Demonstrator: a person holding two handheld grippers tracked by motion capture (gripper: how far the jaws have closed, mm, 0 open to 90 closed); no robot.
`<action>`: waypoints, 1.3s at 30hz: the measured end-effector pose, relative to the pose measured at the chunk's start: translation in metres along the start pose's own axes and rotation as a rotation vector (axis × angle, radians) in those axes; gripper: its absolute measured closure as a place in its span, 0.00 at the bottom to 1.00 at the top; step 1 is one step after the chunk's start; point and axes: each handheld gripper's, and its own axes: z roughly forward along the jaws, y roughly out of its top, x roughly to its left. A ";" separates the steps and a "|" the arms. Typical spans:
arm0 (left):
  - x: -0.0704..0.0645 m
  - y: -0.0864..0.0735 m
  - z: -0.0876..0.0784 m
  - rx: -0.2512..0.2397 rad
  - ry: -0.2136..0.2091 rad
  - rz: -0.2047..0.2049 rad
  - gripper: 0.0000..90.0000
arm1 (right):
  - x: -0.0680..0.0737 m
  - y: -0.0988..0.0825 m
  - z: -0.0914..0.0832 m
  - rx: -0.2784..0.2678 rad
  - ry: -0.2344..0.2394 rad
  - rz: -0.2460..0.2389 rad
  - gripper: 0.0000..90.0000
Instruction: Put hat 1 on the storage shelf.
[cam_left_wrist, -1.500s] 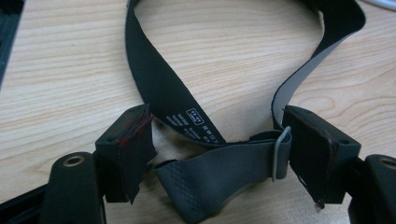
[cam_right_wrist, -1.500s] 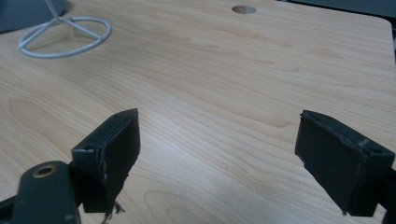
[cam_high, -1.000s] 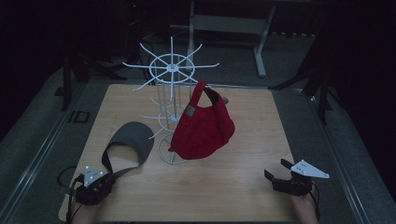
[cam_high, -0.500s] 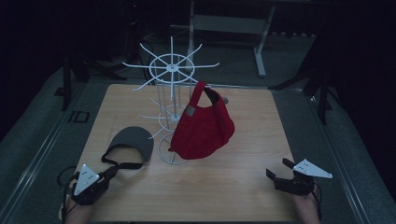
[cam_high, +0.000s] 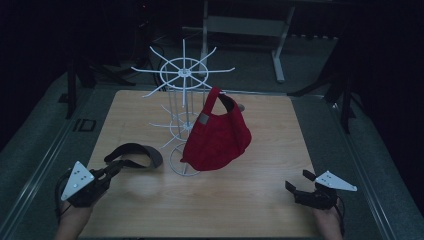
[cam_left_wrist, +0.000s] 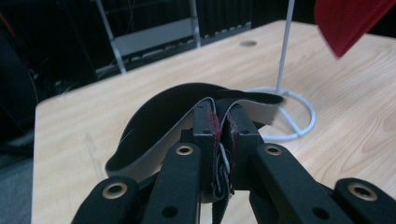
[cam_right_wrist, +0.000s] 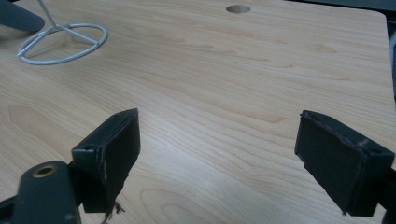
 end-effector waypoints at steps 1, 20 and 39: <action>0.001 0.005 0.000 -0.010 -0.004 -0.001 0.95 | 0.000 0.000 0.000 0.000 -0.002 0.002 0.16; 0.007 0.080 -0.036 -0.136 -0.048 0.107 0.95 | -0.008 -0.009 -0.003 -0.010 -0.022 0.052 0.16; 0.005 0.164 -0.062 -0.249 -0.111 0.229 0.95 | -0.009 -0.012 -0.003 -0.003 -0.017 0.062 0.16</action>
